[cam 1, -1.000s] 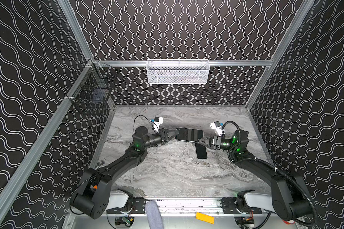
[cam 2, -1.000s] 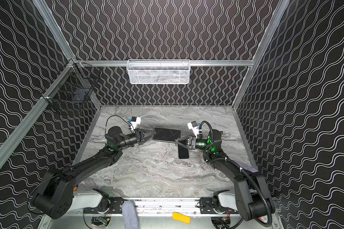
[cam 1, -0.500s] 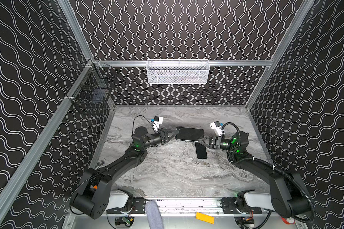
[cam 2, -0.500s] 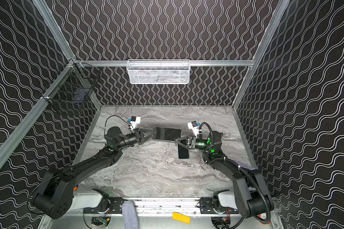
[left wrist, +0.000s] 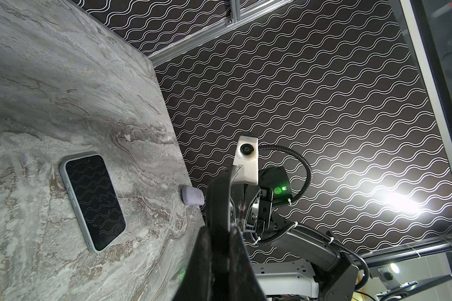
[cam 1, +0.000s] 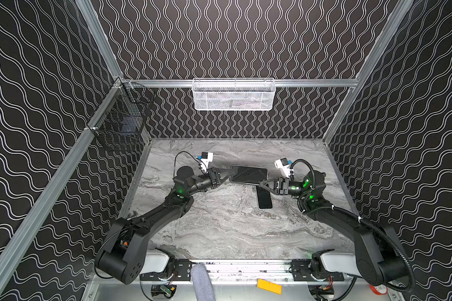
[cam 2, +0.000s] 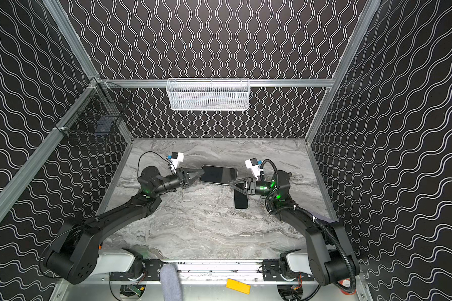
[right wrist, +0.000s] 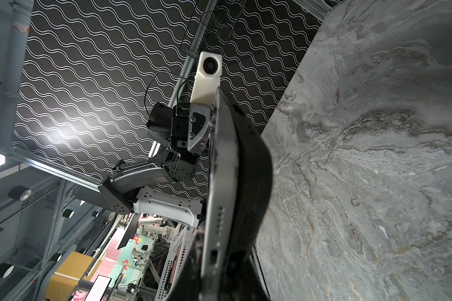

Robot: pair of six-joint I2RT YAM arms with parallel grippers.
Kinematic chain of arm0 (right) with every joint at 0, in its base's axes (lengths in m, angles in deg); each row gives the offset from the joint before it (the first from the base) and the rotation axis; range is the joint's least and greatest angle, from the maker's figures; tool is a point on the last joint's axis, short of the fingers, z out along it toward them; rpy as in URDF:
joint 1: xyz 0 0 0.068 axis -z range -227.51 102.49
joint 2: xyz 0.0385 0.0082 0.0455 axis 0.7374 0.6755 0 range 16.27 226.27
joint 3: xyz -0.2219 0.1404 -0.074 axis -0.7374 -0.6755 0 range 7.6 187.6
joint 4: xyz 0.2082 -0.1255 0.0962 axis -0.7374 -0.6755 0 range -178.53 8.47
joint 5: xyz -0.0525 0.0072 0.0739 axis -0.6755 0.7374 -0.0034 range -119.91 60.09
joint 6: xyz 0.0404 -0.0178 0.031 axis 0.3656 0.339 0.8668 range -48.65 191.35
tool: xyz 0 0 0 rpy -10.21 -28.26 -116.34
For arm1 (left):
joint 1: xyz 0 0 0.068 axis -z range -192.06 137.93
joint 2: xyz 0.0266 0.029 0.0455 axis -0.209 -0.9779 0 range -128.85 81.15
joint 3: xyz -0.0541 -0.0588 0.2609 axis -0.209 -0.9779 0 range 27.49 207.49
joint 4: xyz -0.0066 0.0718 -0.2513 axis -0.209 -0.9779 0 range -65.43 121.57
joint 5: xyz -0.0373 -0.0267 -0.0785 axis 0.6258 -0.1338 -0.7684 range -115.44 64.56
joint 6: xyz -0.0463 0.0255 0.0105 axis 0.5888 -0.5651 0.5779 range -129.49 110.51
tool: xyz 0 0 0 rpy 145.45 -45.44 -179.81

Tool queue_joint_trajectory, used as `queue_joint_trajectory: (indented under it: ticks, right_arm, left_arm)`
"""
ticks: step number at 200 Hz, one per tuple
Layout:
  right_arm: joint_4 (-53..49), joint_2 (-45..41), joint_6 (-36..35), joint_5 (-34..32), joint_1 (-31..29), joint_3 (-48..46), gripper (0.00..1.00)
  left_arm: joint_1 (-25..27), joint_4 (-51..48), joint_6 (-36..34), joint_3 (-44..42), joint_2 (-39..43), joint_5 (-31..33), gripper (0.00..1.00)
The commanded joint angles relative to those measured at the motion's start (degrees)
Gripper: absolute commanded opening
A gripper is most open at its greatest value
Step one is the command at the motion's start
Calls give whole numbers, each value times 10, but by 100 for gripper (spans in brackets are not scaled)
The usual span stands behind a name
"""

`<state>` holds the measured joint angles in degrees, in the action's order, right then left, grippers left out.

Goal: Put the phone into the phone case

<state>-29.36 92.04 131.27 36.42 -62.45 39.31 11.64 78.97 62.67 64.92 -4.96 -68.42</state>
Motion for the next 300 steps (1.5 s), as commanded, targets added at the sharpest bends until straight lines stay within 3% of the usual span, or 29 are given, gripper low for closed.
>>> queue_joint_trajectory:
  ticks: [1, 42, 69, 89, 170, 205, 243, 252, 270, 281, 300]
  right_arm:
    - [-3, -5, -30, -6, -4, 6, 0]
    - [5, -7, -24, -13, -4, 10, 0]
    - [11, -7, -20, -15, -4, 11, 0]
    - [10, -8, -21, -16, -4, 11, 0]
    - [35, 0, -4, -19, -5, 7, 0]
    - [2, -7, -27, -19, -5, 7, 0]
    - [-43, -21, -59, -22, -5, 11, 0]
    - [-48, -24, -62, -22, -5, 12, 0]
    - [-47, -30, -64, -22, -4, 13, 20]
    - [-46, -35, -63, -20, -4, 13, 41]
    - [-28, -45, -55, -21, 0, 10, 54]
  left_arm:
    - [2, 39, 17, 5, -5, -19, 8]
    - [2, 30, 10, 2, -2, -31, 24]
    - [2, 21, 2, 2, 1, -42, 48]
    - [3, 3, -10, 1, 8, -45, 50]
    - [38, 1, -15, 21, -14, -66, 43]
    - [41, 1, -12, 19, -15, -64, 17]
    - [41, -5, -15, 15, -13, -58, 0]
    - [41, -3, -12, 15, -13, -57, 0]
    - [41, 0, -11, 12, -14, -54, 0]
    - [41, 4, -7, 9, -13, -52, 0]
    - [41, 11, -2, 9, -13, -53, 0]
